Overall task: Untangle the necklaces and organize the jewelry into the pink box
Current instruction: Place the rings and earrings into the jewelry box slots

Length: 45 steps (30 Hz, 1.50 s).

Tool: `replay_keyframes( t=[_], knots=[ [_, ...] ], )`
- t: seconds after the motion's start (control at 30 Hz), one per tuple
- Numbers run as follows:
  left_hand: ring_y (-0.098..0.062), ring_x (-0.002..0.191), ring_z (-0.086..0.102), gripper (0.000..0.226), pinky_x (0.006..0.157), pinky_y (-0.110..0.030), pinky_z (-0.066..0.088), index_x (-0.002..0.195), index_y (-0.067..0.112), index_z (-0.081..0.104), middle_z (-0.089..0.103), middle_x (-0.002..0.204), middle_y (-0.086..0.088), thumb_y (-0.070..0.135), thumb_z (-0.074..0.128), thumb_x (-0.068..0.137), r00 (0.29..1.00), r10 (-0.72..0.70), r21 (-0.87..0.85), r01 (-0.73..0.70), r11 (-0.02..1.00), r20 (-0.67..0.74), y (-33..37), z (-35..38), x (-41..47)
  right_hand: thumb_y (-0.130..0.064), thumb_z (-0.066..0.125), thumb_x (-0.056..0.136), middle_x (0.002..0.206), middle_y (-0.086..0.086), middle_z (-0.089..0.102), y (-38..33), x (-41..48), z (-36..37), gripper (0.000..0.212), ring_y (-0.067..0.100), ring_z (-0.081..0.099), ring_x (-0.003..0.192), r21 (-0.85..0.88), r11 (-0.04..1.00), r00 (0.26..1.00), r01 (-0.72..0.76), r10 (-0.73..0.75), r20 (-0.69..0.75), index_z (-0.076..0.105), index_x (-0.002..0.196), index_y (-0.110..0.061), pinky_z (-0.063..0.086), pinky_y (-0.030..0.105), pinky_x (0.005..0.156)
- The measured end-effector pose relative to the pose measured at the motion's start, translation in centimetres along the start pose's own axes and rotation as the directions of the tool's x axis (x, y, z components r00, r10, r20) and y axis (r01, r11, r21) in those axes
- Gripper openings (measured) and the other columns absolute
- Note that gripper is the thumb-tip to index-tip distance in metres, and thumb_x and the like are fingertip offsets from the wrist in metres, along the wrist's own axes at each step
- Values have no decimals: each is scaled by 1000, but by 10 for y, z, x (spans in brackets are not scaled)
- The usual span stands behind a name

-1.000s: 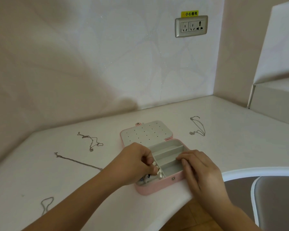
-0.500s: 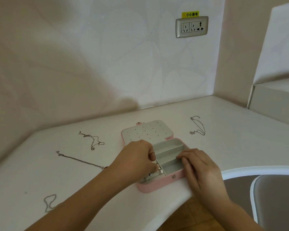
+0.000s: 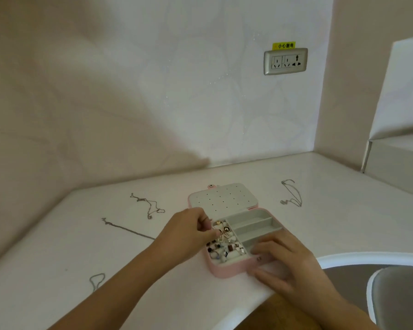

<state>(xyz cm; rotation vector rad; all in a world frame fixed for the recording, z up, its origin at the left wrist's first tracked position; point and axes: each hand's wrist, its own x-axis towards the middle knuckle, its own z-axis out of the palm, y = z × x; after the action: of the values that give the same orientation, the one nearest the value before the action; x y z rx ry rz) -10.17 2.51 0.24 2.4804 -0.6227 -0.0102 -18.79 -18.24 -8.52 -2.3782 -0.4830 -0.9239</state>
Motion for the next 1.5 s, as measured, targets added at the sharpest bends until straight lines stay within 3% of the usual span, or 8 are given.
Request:
replay_keyframes(
  t=[0.43,0.63,0.8,1.07,1.23,1.33,1.4,1.5],
  knots=[
    [-17,88,68,20,85,-31,56,102,9,67,71,97,-6,24,64,90,953,-289,-404,300,864,90,-43,-16,22,-33,66,76,88,-21,58,-5,5,-16,14,4,53,85,113,979,982,-172,160,102,54,79,-40,43,15,69],
    [-26,87,69,33,74,-30,58,94,-3,65,70,94,-16,30,65,88,906,-334,-634,421,649,260,-9,-12,35,-9,77,76,90,-15,63,-7,35,-35,18,6,60,83,47,987,985,-151,146,91,66,86,-19,51,29,72],
    [-26,90,64,42,70,-29,55,108,0,65,68,107,-18,39,56,93,927,-338,-662,356,659,161,6,-32,52,-16,78,77,89,-12,63,-17,80,-49,16,6,59,82,31,998,995,-63,60,77,66,87,-19,47,21,74],
    [-16,62,69,19,48,-26,55,93,11,62,72,73,-4,23,49,99,938,-313,-905,257,340,148,14,-48,59,-11,74,81,91,-11,60,-39,135,-43,15,4,54,85,59,998,990,-31,22,140,64,88,-19,44,19,73],
    [-12,48,67,25,39,-22,50,93,10,60,70,60,-2,24,42,102,916,-386,-942,219,254,109,-19,-75,58,-8,64,88,102,-4,54,-25,127,-26,11,-7,50,94,107,994,950,-33,64,-304,63,96,-17,38,7,84],
    [-11,44,65,25,35,-20,47,91,12,60,69,56,-1,25,41,102,905,-413,-944,218,246,102,-39,-88,54,-24,68,87,115,-8,49,-2,112,1,31,-6,46,104,67,974,973,-218,222,-60,57,116,-24,38,18,94],
    [-11,43,64,25,34,-19,45,92,13,59,69,56,-1,27,41,102,897,-426,-944,232,234,115,-49,-94,52,-47,72,78,142,-5,34,7,102,26,71,9,33,132,23,934,903,-356,337,266,38,139,-32,26,21,106],
    [-11,44,65,24,36,-20,48,92,15,60,70,58,-1,28,42,102,890,-438,-942,244,231,123,-59,-97,51,-78,64,58,159,-4,1,11,102,60,111,18,-2,147,-53,922,797,-383,359,486,11,149,-44,10,39,118]
  ],
)
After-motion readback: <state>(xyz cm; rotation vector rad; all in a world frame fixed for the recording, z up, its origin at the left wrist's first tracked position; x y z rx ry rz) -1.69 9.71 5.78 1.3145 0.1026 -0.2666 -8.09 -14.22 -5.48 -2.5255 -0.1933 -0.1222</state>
